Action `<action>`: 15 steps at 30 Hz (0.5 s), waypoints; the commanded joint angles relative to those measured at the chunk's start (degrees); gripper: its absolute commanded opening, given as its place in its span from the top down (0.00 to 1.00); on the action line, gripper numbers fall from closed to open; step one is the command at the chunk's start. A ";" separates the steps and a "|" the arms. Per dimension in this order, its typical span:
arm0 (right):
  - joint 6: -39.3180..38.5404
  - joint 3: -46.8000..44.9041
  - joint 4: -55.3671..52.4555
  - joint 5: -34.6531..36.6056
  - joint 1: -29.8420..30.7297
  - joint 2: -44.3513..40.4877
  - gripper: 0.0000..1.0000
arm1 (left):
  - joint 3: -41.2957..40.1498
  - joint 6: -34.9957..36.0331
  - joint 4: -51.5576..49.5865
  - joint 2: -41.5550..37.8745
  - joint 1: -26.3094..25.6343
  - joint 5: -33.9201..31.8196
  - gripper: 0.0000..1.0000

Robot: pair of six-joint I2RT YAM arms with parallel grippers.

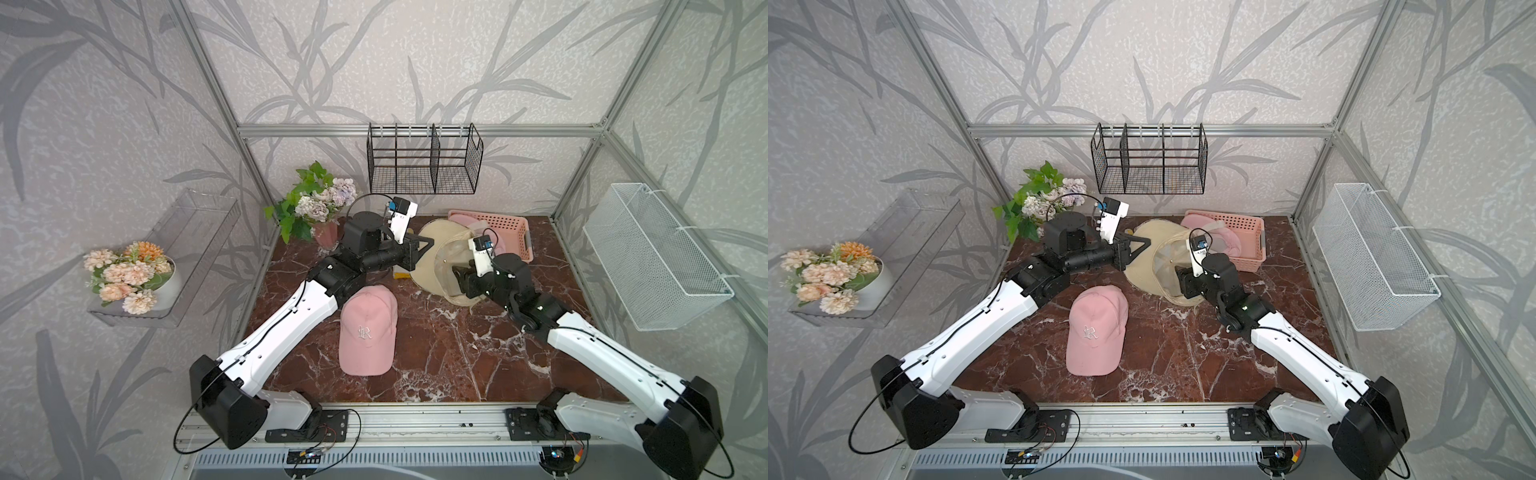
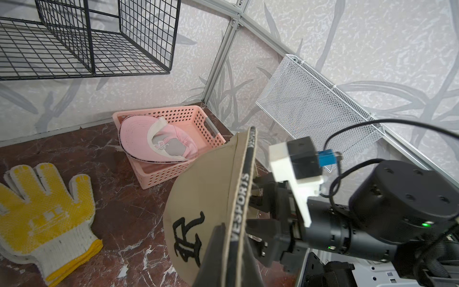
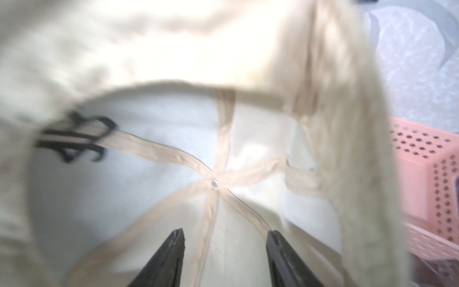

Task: Turn the baseball cap inside out
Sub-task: Turn over the baseball cap.

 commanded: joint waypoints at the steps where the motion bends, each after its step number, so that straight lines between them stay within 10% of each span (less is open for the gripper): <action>1: -0.07 -1.35 9.67 -6.14 -0.09 0.42 0.49 | 2.29 -1.49 3.83 1.47 -0.21 2.65 1.00; 15: 4.76 0.62 19.41 -10.49 1.23 11.73 0.61 | 1.31 -7.80 8.01 2.26 -0.48 6.39 1.00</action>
